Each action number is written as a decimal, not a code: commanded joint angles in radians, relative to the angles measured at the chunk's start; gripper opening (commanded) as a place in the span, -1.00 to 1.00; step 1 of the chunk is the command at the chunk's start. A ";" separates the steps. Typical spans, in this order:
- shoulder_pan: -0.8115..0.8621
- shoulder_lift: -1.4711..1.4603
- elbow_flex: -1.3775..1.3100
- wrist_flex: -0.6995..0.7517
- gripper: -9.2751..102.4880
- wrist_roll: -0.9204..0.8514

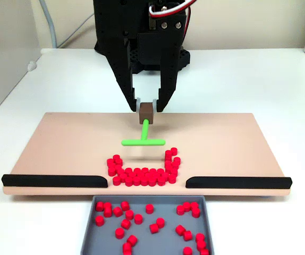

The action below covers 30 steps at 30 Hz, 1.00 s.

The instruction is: Push granules from bottom to the grey container

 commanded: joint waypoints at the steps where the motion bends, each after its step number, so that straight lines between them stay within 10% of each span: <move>1: 0.005 0.081 -0.032 0.035 -0.84 -0.018; 30: -0.009 0.430 0.258 0.123 -0.84 -0.011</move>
